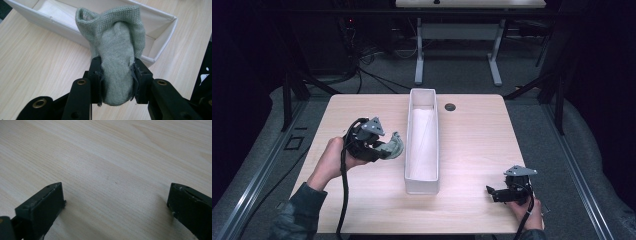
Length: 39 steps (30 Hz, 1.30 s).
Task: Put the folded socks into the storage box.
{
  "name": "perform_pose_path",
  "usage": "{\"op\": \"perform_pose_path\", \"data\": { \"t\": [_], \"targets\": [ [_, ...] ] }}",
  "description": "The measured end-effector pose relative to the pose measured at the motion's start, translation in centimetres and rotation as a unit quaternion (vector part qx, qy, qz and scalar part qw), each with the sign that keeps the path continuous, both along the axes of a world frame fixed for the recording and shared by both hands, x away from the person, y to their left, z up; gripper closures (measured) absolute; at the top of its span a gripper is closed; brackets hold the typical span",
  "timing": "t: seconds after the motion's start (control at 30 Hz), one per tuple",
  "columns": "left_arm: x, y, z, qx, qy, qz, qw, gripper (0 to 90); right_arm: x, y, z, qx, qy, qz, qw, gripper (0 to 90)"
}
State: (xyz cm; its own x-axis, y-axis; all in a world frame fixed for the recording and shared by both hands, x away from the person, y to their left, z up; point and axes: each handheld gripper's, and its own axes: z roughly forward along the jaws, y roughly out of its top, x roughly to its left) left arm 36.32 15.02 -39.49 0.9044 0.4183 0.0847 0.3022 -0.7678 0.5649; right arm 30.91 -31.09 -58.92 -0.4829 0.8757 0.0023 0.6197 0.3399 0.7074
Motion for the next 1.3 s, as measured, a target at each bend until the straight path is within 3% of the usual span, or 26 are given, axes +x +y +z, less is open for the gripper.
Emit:
{"op": "perform_pose_path", "data": {
  "t": [1.3],
  "targets": [
    [0.2,-4.8,-1.1,0.013,0.015,-0.059,0.998,65.9,0.0,0.0,0.0,0.0,0.0,0.0,1.0,0.4]
  ]
}}
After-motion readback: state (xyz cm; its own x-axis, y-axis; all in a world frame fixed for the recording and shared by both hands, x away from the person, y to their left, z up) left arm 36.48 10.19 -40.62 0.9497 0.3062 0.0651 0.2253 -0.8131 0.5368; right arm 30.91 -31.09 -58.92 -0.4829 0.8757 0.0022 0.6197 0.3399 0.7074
